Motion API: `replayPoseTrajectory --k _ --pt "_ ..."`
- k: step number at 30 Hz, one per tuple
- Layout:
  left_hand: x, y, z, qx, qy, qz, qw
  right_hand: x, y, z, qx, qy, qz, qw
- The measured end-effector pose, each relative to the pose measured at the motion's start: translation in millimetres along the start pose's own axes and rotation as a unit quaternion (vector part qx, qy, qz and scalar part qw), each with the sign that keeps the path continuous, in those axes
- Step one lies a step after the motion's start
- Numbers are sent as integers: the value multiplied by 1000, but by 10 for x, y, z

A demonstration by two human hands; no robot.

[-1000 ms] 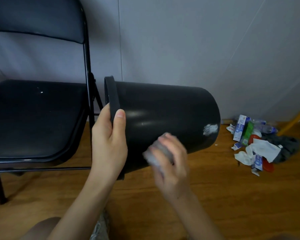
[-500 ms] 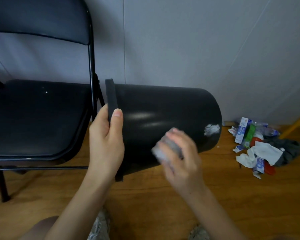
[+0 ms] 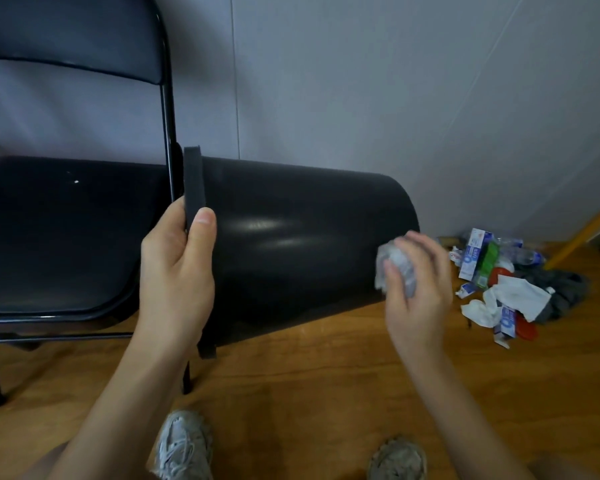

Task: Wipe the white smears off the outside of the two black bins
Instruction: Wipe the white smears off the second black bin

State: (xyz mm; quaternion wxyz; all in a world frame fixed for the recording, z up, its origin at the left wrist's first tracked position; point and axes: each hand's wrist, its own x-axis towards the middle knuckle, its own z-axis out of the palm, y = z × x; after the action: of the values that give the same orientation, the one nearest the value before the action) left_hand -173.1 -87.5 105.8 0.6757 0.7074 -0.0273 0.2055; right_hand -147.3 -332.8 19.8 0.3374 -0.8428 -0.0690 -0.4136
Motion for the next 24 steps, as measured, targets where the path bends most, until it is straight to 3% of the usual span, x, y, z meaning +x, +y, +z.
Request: replayPoseTrajectory --k 3,9,14,19,24 --pt "-4 16 -2 -6 5 -2 1000 25 -115 38 19 34 70 997" --pt "7 9 -7 4 -7 -14 1000 -252 -45 56 18 -61 -59 996" --pt "-6 50 -5 1 -4 -7 1000 17 -138 110 54 39 88 994" --pt "-16 31 1 4 -15 -25 1000 -504 -138 179 71 11 47 996" --pt "7 60 -37 -11 -23 -29 999 -53 -79 113 58 27 84 994"
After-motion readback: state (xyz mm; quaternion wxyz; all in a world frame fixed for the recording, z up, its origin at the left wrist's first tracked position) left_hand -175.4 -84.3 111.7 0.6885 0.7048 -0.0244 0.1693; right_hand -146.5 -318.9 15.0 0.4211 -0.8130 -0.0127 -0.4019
